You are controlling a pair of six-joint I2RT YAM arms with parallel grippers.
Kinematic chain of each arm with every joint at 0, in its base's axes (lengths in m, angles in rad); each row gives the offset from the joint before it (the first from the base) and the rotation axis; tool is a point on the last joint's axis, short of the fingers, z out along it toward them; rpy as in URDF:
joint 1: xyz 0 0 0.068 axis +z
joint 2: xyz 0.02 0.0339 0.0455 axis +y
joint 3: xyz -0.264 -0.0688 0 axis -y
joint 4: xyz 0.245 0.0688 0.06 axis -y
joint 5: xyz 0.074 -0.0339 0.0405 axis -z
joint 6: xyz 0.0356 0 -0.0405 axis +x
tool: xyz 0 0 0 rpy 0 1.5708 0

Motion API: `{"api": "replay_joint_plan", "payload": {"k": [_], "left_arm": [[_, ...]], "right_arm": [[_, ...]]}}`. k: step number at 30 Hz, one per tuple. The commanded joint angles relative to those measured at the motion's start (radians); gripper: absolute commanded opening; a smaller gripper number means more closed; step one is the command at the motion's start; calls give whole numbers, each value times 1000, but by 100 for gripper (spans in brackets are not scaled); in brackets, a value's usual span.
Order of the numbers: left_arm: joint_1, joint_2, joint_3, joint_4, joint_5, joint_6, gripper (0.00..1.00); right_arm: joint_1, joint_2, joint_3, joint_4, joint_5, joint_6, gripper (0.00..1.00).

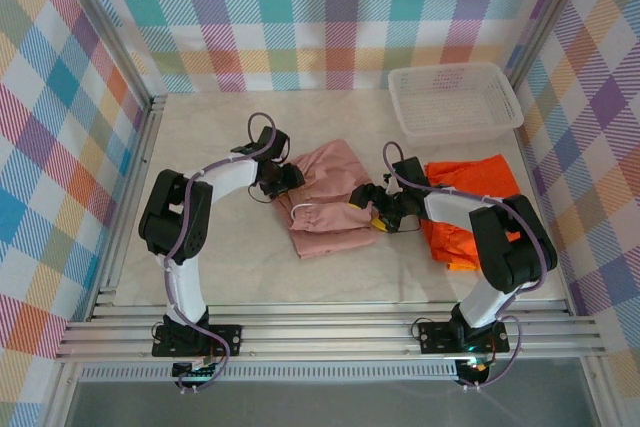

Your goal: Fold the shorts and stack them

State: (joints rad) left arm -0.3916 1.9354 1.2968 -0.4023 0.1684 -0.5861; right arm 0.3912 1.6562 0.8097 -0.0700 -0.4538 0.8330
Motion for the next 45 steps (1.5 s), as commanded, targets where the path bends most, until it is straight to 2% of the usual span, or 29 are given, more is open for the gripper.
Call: {"api": "replay_joint_plan", "payload": {"k": [1,8,10,11,15,19,24,31,36,40,45], "left_arm": [[-1,-13,-16,-54,-48,1,50],[-6,13,-9,-16,-3,-18,42],[-7,15,-2,-14,6,-20,29],[-7,16,3,-15,11,-22,26],[-6,16,6,0,34,-37,21],[-7,-7,-6,23,17,-50,0],[21,-142,-36,8,-81,-32,0],[81,-259,-48,-76,-134,42,0],[103,-233,-103,-42,-132,50,0],[123,-173,-137,3,-65,47,1],[123,-159,-218,93,-13,29,16]], "right_arm": [[-2,55,-29,-73,26,-14,92],[-2,72,-26,-67,19,-14,92],[-1,76,-24,-66,17,-14,92],[-3,78,-23,-66,17,-14,92],[-2,86,-20,-66,14,-17,92],[-2,87,-20,-73,24,-20,92],[-1,75,-30,-98,47,-29,92],[-3,82,-39,-104,45,-28,92],[-2,91,-41,-96,37,-20,92],[-2,88,-41,-99,20,-20,92],[-2,45,-31,-113,-13,-20,92]]}}
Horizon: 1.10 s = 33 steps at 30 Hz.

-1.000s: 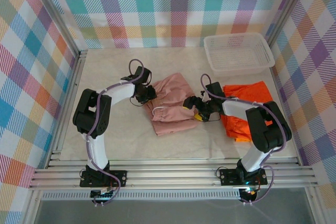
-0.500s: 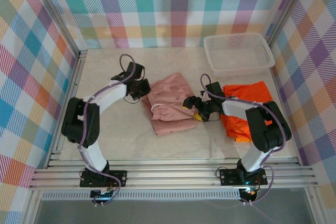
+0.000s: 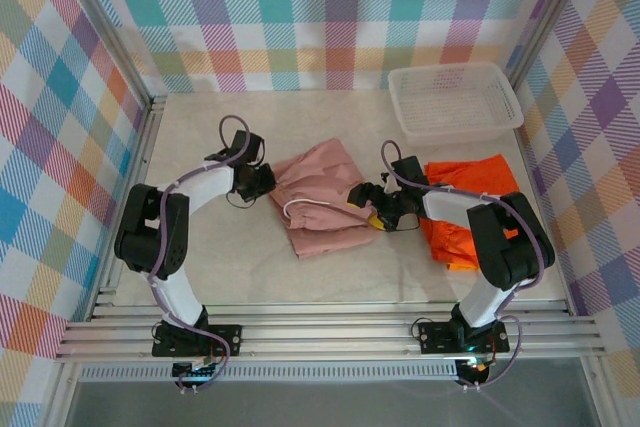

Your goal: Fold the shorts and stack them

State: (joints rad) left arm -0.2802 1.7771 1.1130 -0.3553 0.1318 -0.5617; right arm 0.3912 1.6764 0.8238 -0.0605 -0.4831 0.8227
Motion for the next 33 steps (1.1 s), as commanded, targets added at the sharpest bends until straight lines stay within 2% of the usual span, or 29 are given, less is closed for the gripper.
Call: {"api": "replay_joint_plan", "payload": {"k": [1,3,5,7,9,11,13,16,19,25,28,33], "left_arm": [[13,-5,-38,47,31,9,21],[19,-38,-38,45,49,21,35],[21,-128,-44,53,59,31,58],[21,-231,-37,54,85,37,77],[20,-313,-21,46,144,30,89],[12,-376,-22,57,228,-6,92],[-8,-416,-41,60,265,-45,92],[-47,-448,-111,97,310,-128,91],[-106,-475,-201,124,283,-171,86],[-218,-452,-338,229,251,-244,78],[-254,-449,-357,307,241,-271,78],[-286,-445,-349,380,203,-269,86]], "right_arm": [[-2,10,-37,-131,2,-10,92],[3,-24,-20,-157,-23,-21,93],[12,-66,12,-200,-53,-43,94],[26,-117,49,-255,-71,-70,95],[35,-166,96,-310,-73,-97,96],[37,-211,148,-352,-64,-113,96],[35,-233,206,-374,-18,-124,97],[27,-193,323,-396,43,-146,97],[9,-65,493,-410,44,-157,97],[3,262,851,-445,-46,-175,98],[3,390,971,-450,-86,-163,97],[1,552,1106,-462,-113,-148,98]]}}
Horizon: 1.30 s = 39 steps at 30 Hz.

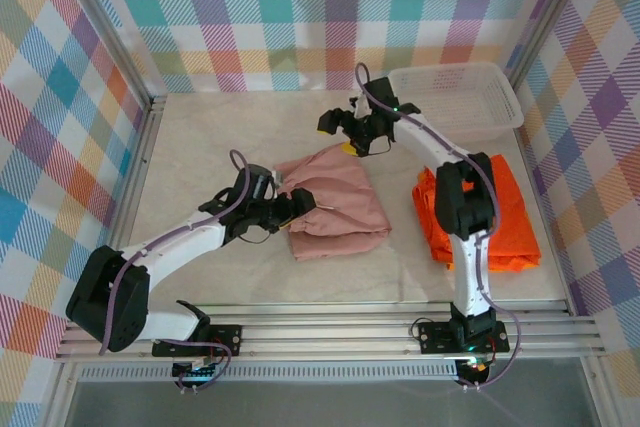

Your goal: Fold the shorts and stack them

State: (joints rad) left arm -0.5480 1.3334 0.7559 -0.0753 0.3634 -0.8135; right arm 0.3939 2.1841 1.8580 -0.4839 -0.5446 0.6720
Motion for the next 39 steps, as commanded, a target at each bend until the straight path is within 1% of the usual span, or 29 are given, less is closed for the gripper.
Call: {"api": "replay_joint_plan", "payload": {"k": [1,7,11,15,24,30,33,37,39], "left_arm": [[-19,9,9,112,-27,-19,87],[-41,116,11,224,-22,-18,90],[-85,196,0,303,-53,24,89],[-136,201,-55,307,-117,44,89],[-224,231,-237,403,-182,-49,89],[-256,161,-282,369,-218,-79,89],[-256,80,-247,288,-229,-57,90],[-231,-76,-98,96,-245,13,93],[-196,-135,-12,39,-222,33,100]], "right_arm": [[-1,65,89,-40,-55,5,97],[-2,152,129,-29,-69,27,97],[-6,183,127,-18,-62,32,98],[-18,212,125,-4,-52,46,98],[-50,272,126,41,-46,74,97],[-55,286,125,68,-46,84,98],[-55,265,121,88,-62,81,98],[-49,126,54,117,-46,14,99],[-48,19,-13,123,-13,-45,100]]}}
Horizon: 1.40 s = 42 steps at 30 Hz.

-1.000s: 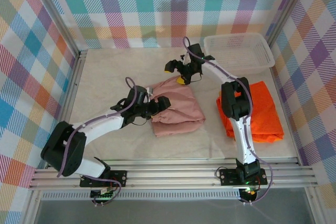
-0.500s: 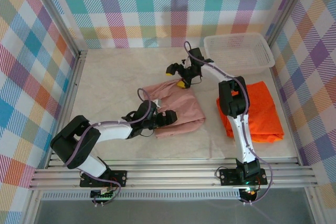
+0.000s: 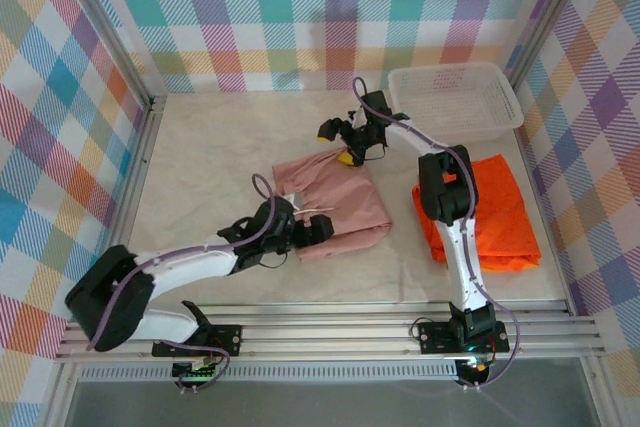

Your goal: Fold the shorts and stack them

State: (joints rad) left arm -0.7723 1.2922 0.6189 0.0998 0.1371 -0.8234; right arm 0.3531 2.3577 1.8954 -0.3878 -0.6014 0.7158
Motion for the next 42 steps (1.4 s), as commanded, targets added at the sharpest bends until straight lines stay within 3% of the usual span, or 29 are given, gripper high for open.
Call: {"api": "replay_joint_plan", "payload": {"k": [1,4,10,19,29,35,42], "left_arm": [[40,-105,168,-159,9,56,100],[63,-73,317,-240,41,107,100],[88,107,363,-111,105,87,100],[116,368,266,53,121,48,100],[131,293,61,27,151,108,100],[157,248,-2,-27,198,205,100],[169,265,-44,7,231,207,100]], "right_arm": [[-8,-208,-85,25,68,-121,99],[-7,-382,-208,16,191,-233,100],[-24,-572,-326,-134,388,-395,100],[-124,-621,-467,-120,203,-410,99],[-120,-500,-473,-199,58,-517,99],[-82,-427,-485,-230,54,-560,98],[-18,-386,-538,-221,82,-569,92]]}}
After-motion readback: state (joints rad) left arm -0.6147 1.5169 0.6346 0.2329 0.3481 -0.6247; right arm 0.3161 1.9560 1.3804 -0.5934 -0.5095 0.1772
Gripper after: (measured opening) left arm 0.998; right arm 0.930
